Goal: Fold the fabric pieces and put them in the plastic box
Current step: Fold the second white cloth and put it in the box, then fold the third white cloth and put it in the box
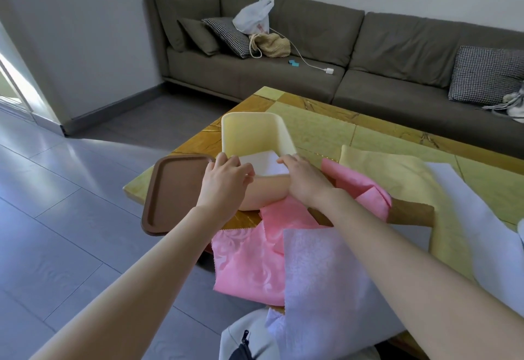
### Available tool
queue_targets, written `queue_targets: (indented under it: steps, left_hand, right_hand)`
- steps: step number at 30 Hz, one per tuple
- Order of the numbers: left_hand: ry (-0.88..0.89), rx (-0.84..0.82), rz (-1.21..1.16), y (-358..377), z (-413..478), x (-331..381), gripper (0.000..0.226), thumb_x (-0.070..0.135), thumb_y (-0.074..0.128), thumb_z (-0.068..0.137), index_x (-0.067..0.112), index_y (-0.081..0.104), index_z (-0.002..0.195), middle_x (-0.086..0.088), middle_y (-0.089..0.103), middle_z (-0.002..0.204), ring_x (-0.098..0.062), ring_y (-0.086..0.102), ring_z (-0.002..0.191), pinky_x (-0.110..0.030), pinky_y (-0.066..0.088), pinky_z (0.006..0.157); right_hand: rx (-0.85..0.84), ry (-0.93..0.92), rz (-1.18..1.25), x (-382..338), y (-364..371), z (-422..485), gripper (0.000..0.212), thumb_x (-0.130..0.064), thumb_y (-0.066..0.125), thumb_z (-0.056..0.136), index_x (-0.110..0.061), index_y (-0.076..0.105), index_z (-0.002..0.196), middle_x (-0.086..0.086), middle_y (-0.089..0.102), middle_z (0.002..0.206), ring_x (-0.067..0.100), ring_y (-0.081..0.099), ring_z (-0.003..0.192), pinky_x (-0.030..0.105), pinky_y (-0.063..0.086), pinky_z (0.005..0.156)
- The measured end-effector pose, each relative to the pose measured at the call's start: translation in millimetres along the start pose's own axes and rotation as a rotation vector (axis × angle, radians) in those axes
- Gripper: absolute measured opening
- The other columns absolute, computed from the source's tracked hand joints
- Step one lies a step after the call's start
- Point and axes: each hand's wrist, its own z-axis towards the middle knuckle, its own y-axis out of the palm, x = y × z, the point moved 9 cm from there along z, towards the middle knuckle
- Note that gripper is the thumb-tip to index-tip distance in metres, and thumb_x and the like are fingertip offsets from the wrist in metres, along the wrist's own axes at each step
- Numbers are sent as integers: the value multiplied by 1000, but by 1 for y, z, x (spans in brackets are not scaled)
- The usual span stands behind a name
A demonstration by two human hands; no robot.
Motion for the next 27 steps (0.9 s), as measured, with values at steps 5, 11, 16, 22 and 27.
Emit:
queue_targets:
  steps: [5, 11, 16, 22, 27]
  left_hand:
    - [-10, 18, 31, 0, -7, 20, 31, 9, 44, 92, 20, 55, 119, -4, 48, 115, -24, 40, 107, -30, 29, 90]
    - [90, -186, -199, 43, -40, 95, 36, 26, 48, 93, 15, 46, 128, -7, 47, 115, -26, 46, 109, -33, 38, 90]
    - [44, -582, -158, 104, -70, 121, 65, 49, 51, 89, 16, 32, 141, -9, 46, 136, -28, 40, 123, -36, 34, 99]
    - [13, -470, -339, 87, -68, 146, 20, 21, 50, 90, 17, 64, 103, -5, 65, 108, -24, 58, 93, -30, 45, 70]
    - [160, -275, -249, 61, -71, 180, 24, 25, 52, 92, 18, 55, 114, -2, 50, 118, -23, 49, 106, -32, 42, 78]
  right_hand:
    - [374, 24, 196, 28, -18, -57, 50, 14, 40, 78, -6, 48, 123, 12, 48, 121, 29, 48, 111, 38, 41, 94]
    - [349, 137, 128, 92, 2, -133, 32, -6, 47, 92, -7, 48, 124, 9, 51, 125, 25, 48, 114, 31, 39, 91]
    - [126, 248, -29, 138, 15, -164, 52, -34, 52, 94, -13, 39, 139, 2, 44, 141, 22, 35, 129, 28, 27, 105]
    - [198, 212, -54, 137, 5, -184, 46, -38, 57, 90, -17, 50, 130, 0, 50, 127, 21, 39, 118, 26, 27, 99]
    - [331, 301, 160, 146, 0, -219, 48, -29, 59, 90, -12, 43, 133, 6, 45, 131, 22, 41, 123, 30, 34, 103]
